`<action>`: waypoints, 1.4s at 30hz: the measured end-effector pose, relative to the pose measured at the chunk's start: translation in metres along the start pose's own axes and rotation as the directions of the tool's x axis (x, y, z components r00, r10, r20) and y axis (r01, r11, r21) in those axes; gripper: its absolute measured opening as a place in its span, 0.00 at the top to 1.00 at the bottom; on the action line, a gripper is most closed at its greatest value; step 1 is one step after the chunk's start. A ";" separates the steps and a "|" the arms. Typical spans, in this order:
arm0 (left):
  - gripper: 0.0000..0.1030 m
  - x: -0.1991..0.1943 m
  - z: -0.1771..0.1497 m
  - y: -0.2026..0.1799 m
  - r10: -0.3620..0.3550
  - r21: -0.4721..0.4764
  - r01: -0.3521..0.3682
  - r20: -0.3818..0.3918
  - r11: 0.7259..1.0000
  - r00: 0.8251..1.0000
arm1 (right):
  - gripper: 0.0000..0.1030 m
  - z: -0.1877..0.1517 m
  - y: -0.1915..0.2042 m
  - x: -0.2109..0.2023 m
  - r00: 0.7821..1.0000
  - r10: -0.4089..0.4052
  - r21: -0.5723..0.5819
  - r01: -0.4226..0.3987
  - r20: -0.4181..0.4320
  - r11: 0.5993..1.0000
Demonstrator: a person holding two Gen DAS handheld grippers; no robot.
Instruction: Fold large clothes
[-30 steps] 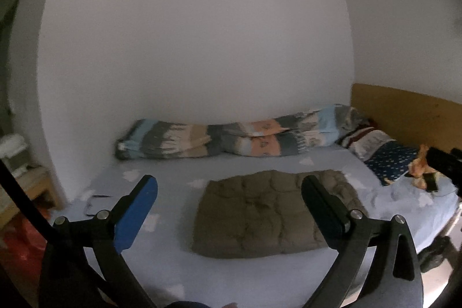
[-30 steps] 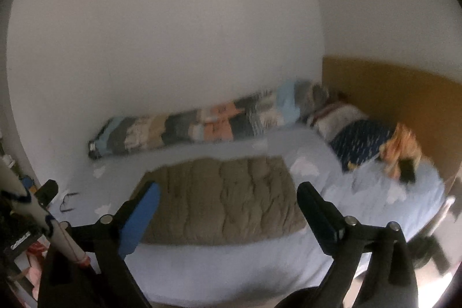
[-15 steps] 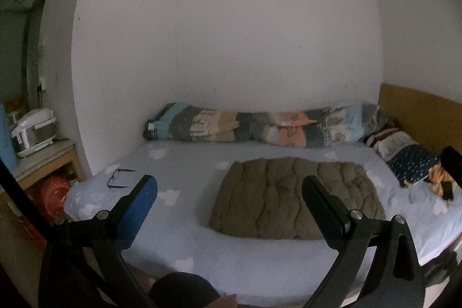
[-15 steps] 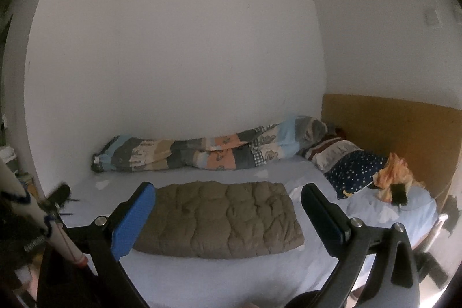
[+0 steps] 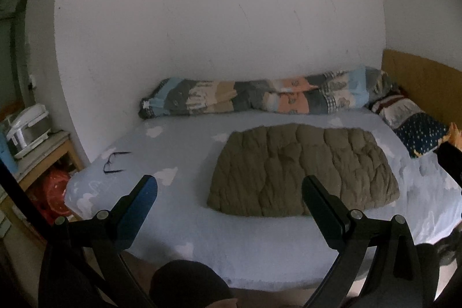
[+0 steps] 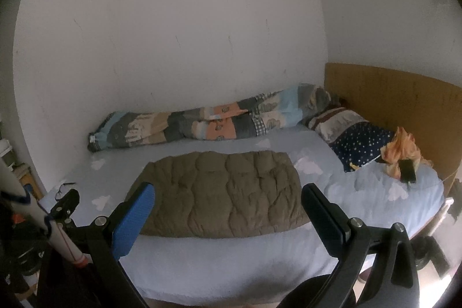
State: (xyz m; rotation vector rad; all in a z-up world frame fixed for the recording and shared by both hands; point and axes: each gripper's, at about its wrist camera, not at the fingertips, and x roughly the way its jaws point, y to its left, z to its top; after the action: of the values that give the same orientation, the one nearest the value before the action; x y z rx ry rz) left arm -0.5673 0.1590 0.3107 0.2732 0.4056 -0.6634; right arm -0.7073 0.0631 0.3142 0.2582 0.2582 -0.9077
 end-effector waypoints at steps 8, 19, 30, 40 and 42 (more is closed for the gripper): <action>0.03 0.016 -0.006 -0.003 0.001 0.025 0.000 -0.050 1.000 0.999 | 0.00 -0.007 0.008 0.015 0.998 -0.007 -0.035 0.005 -0.056 0.999; 0.03 0.023 -0.011 -0.008 0.000 0.047 0.004 -0.083 0.999 0.997 | 0.00 -0.013 0.011 0.026 0.995 -0.014 -0.054 0.009 -0.103 0.999; 0.03 0.029 -0.016 -0.010 0.005 0.064 0.002 -0.096 0.998 0.995 | 0.00 -0.021 0.016 0.036 0.989 -0.022 -0.073 0.012 -0.144 0.997; 0.03 0.036 -0.020 -0.010 0.009 0.076 -0.001 -0.108 0.997 0.994 | 0.00 -0.025 0.020 0.044 0.986 -0.028 -0.079 0.015 -0.167 0.997; 0.03 0.037 -0.022 -0.011 0.010 0.080 -0.001 -0.110 0.997 0.994 | 0.00 -0.026 0.020 0.046 0.985 -0.029 -0.082 0.015 -0.172 0.997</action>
State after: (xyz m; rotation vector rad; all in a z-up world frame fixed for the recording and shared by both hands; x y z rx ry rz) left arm -0.5539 0.1393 0.2740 0.3881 0.4845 -0.6621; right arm -0.6671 0.0496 0.2775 0.2607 0.4580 -0.8954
